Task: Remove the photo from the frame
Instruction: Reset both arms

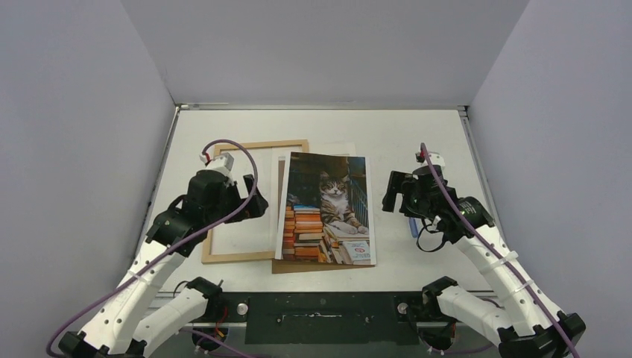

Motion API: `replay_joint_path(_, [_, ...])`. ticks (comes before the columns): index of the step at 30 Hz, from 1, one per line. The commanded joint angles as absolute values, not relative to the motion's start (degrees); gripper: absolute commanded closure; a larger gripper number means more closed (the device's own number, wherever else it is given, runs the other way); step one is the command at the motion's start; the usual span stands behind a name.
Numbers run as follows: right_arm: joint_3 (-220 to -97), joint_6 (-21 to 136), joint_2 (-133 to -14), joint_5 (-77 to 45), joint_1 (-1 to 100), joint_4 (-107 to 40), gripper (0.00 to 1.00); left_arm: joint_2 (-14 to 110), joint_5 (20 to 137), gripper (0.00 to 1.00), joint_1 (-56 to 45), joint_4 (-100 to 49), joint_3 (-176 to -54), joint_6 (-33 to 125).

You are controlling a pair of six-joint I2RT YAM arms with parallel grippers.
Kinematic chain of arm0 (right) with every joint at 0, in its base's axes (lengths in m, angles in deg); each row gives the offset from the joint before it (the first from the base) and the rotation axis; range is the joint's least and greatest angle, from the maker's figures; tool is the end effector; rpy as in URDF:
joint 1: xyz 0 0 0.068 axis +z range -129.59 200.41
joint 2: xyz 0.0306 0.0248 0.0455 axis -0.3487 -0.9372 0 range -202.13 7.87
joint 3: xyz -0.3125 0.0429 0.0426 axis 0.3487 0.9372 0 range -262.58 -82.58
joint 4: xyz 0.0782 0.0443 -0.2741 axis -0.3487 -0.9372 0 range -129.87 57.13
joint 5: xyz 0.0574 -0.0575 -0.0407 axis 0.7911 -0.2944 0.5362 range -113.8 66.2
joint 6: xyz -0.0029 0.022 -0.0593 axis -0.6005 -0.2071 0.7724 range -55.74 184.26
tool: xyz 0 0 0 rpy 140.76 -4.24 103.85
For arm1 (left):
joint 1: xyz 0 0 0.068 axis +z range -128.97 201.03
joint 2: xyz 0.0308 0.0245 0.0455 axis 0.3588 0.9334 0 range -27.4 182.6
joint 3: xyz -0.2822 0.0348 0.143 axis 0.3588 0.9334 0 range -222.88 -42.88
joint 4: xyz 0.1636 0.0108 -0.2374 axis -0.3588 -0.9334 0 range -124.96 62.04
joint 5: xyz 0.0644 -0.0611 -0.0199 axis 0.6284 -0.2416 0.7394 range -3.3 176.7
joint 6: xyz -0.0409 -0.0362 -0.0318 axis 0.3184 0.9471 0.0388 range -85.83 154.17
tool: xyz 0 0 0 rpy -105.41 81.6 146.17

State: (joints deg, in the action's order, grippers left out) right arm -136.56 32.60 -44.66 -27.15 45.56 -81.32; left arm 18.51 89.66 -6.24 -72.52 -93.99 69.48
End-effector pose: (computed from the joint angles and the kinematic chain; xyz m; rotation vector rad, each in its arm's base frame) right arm 0.1700 0.0768 0.3375 0.1658 2.4208 0.3922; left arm 0.1484 -0.0737 0.3436 -0.1902 2.3025 -0.5165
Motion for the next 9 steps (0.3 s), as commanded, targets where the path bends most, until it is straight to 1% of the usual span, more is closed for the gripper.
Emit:
replay_joint_path(1, [-141.37,35.74,-43.85,-36.49,45.42,-85.08,0.0,23.44,96.2,0.03,-5.57,-78.5,-102.52,62.79])
replay_joint_path(4, [-141.92,36.16,-42.32,-39.34,45.44,-86.29,0.0,24.39,97.6,0.03,-5.06,-79.03,-104.52,61.76])
replay_joint_path(9, [-140.32,36.89,-37.55,-38.59,45.4,-84.68,0.0,22.64,97.43,0.03,-4.55,-77.64,-103.83,63.5])
